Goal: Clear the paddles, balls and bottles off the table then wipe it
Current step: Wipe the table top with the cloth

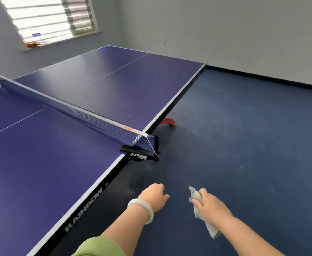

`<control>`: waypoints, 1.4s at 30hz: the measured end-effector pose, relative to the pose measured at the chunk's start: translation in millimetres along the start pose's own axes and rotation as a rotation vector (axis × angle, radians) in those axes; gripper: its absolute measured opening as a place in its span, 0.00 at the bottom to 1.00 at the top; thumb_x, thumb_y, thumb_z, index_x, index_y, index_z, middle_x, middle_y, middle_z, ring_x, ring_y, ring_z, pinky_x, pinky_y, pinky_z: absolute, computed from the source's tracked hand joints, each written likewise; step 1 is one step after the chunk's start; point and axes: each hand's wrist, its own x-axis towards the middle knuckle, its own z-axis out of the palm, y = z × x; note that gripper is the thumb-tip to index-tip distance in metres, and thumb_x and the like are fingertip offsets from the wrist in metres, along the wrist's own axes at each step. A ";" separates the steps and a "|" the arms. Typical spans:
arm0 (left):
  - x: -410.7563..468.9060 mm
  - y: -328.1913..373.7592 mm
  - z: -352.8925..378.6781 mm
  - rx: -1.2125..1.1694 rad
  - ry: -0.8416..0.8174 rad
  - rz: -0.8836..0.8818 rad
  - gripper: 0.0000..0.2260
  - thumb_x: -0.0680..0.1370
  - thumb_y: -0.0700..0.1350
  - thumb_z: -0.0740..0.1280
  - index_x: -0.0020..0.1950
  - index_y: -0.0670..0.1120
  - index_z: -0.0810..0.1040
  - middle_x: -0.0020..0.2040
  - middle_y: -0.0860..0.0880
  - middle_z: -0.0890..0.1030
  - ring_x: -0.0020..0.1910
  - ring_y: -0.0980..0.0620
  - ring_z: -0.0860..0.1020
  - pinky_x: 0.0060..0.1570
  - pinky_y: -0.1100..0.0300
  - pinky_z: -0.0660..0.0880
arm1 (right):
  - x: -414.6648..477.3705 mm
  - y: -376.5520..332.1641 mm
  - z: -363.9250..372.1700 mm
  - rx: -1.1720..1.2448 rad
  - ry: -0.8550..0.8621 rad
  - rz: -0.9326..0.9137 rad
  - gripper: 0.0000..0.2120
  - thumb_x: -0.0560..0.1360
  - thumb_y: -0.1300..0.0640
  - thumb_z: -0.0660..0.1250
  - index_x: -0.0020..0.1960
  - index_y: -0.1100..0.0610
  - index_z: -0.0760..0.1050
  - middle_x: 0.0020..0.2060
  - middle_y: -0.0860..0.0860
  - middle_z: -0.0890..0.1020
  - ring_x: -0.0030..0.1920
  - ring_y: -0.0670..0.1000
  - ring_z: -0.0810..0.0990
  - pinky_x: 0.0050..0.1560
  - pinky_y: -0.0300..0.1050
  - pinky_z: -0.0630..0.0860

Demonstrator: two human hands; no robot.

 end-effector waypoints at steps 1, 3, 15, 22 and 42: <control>9.0 16.2 -0.1 -0.002 0.008 0.003 0.18 0.82 0.52 0.59 0.69 0.45 0.70 0.66 0.48 0.73 0.61 0.47 0.75 0.58 0.56 0.73 | 7.6 12.9 -10.9 -0.003 0.006 -0.004 0.12 0.82 0.43 0.53 0.50 0.52 0.63 0.39 0.44 0.74 0.35 0.45 0.73 0.31 0.40 0.66; 26.8 44.2 -2.0 -0.008 0.025 0.003 0.18 0.81 0.53 0.59 0.68 0.46 0.71 0.65 0.48 0.73 0.60 0.46 0.75 0.60 0.53 0.73 | 25.9 32.9 -32.2 -0.001 0.016 -0.013 0.13 0.82 0.43 0.53 0.50 0.53 0.63 0.40 0.45 0.75 0.37 0.47 0.75 0.32 0.41 0.67; 194.3 122.1 -86.6 0.006 0.146 -0.023 0.18 0.83 0.54 0.58 0.68 0.46 0.70 0.64 0.48 0.71 0.63 0.45 0.72 0.64 0.52 0.68 | 216.5 47.7 -157.0 -0.047 0.080 -0.110 0.14 0.82 0.43 0.54 0.51 0.53 0.64 0.40 0.45 0.73 0.38 0.50 0.75 0.31 0.43 0.64; 294.6 100.6 -163.6 0.051 0.248 -0.125 0.19 0.82 0.55 0.58 0.69 0.47 0.69 0.64 0.48 0.71 0.63 0.47 0.72 0.64 0.51 0.68 | 341.3 11.8 -227.5 -0.080 0.067 -0.166 0.13 0.81 0.42 0.54 0.52 0.53 0.64 0.45 0.47 0.76 0.42 0.51 0.77 0.37 0.46 0.69; 373.2 60.4 -191.9 -0.356 0.459 -1.022 0.17 0.82 0.55 0.56 0.67 0.49 0.68 0.65 0.50 0.68 0.63 0.50 0.70 0.62 0.56 0.70 | 598.5 -186.4 -240.5 -0.350 -0.376 -0.971 0.12 0.81 0.42 0.55 0.51 0.50 0.65 0.46 0.46 0.77 0.42 0.48 0.77 0.37 0.45 0.70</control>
